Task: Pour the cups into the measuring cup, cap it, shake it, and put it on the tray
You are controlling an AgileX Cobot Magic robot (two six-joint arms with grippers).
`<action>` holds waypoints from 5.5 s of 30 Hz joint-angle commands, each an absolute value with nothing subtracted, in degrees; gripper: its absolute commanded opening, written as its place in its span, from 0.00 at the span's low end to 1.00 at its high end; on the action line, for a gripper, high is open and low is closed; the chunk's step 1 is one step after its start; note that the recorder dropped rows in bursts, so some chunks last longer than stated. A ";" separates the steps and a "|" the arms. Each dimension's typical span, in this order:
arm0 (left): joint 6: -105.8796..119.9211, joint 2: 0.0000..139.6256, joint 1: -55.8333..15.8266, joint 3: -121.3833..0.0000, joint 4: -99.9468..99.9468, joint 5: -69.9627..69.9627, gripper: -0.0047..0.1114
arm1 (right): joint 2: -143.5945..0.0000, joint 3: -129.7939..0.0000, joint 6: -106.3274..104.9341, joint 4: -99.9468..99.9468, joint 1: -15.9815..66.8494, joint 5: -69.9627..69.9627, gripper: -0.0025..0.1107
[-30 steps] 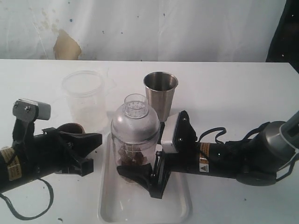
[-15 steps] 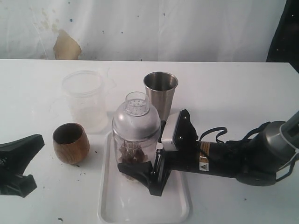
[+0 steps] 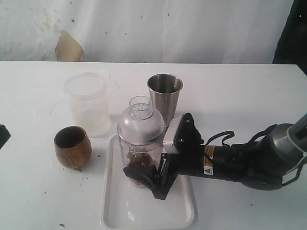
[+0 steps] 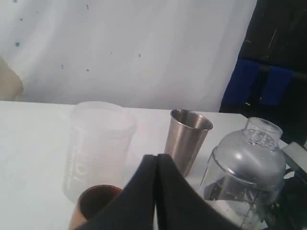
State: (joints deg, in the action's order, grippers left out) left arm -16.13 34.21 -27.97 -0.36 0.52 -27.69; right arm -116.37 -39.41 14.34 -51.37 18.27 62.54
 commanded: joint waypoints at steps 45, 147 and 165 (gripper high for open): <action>-8.76 15.32 -28.09 0.00 -6.00 -13.33 0.04 | -92.81 -35.30 81.19 -91.79 18.38 17.65 0.95; -0.52 0.00 3.82 0.00 -2.56 13.33 0.04 | 0.00 0.00 106.60 -92.81 18.38 -15.10 0.91; -0.41 0.00 3.82 0.00 -2.56 13.33 0.04 | 0.00 0.00 106.60 -92.81 18.38 -14.89 0.91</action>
